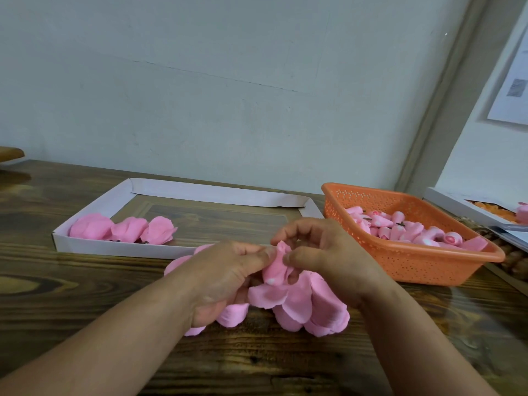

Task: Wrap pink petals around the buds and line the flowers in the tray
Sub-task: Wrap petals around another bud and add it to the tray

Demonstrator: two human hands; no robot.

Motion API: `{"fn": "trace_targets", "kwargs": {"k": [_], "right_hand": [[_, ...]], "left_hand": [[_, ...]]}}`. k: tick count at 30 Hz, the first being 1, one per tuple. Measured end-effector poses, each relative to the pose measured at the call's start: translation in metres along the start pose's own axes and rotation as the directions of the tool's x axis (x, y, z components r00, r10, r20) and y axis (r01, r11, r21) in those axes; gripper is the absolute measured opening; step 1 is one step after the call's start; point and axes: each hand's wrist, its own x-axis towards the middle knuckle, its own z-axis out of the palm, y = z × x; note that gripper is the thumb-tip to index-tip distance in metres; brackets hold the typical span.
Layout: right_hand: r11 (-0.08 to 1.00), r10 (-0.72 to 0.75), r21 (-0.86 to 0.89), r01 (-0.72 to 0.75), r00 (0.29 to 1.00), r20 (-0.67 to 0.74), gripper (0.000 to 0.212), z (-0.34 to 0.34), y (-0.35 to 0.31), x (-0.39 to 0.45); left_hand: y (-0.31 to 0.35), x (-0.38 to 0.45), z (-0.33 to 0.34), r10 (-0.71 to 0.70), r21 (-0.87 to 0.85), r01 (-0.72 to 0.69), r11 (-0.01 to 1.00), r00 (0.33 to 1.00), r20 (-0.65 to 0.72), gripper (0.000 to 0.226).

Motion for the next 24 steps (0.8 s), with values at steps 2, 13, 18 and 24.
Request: {"fn": "trace_targets", "kwargs": {"k": [2, 13, 18, 24], "right_hand": [[1.0, 0.007, 0.003, -0.007, 1.0, 0.001, 0.018, 0.0, 0.0, 0.0], [1.0, 0.001, 0.023, -0.001, 1.0, -0.006, 0.025, 0.007, -0.003, -0.002], [0.993, -0.002, 0.114, 0.009, 0.998, -0.066, 0.026, 0.006, -0.001, 0.001], [0.96, 0.004, 0.281, -0.009, 1.0, 0.021, 0.025, -0.004, 0.004, 0.002]], "left_hand": [[0.001, -0.002, 0.0, -0.014, 0.001, 0.014, 1.0, 1.0, 0.014, 0.036], [0.004, -0.004, 0.002, 0.006, 0.042, -0.007, 0.999, 1.0, 0.024, 0.036], [0.008, -0.004, 0.0, -0.004, 0.026, 0.003, 1.0, 0.999, 0.044, 0.034], [0.013, -0.007, 0.0, -0.047, -0.066, 0.051, 0.997, 0.997, 0.061, 0.026]]}}
